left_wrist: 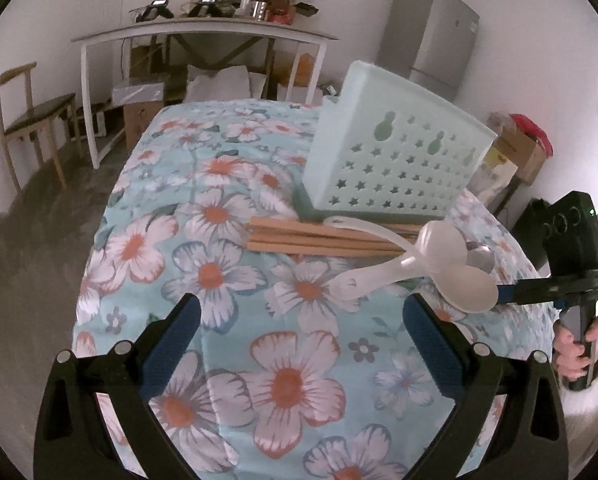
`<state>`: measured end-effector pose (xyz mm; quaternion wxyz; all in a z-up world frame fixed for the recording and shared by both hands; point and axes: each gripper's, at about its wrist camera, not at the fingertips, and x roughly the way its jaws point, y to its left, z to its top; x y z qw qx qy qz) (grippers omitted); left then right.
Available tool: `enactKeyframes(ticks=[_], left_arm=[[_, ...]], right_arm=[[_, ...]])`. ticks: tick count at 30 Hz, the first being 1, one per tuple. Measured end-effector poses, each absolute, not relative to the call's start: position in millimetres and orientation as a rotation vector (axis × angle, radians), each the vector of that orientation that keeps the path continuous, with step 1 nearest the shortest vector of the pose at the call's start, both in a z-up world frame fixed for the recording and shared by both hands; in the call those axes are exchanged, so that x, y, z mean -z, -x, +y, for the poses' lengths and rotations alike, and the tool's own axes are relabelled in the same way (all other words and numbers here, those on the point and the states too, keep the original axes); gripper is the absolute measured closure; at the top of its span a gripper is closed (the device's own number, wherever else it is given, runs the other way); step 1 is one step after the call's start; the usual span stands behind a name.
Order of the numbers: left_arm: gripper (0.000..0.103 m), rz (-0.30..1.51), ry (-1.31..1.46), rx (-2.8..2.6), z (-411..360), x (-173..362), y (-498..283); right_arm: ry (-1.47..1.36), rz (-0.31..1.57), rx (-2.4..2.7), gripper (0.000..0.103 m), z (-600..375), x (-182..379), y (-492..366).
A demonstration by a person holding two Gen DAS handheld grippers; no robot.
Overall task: Organize utensils
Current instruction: 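Close the right tool on the white plastic rice paddle handle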
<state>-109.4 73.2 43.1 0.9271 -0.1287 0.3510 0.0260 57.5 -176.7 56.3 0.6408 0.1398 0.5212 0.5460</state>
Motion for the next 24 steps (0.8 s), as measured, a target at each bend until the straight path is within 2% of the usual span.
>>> enactKeyframes(ticks=[1, 3, 7, 24], left_arm=[[0.004, 0.72, 0.269, -0.053, 73.3, -41.8, 109.4], [0.004, 0.722, 0.269, -0.053, 71.3, -39.8, 109.6], [0.004, 0.713, 0.26, -0.055, 67.3, -39.2, 108.8], [0.004, 0.678, 0.193, 0.005, 32.3, -57.5, 88.1]], right_arm=[[-0.33, 1.202, -1.242, 0.073, -174.2, -54.0, -58.2], [-0.366, 1.238, -1.229, 0.085, -171.9, -48.5, -59.7], [-0.342, 1.182, -1.191, 0.097, -173.7, -56.8, -53.2], [-0.33, 0.906, -0.899, 0.099, -265.7, -108.3, -83.9]])
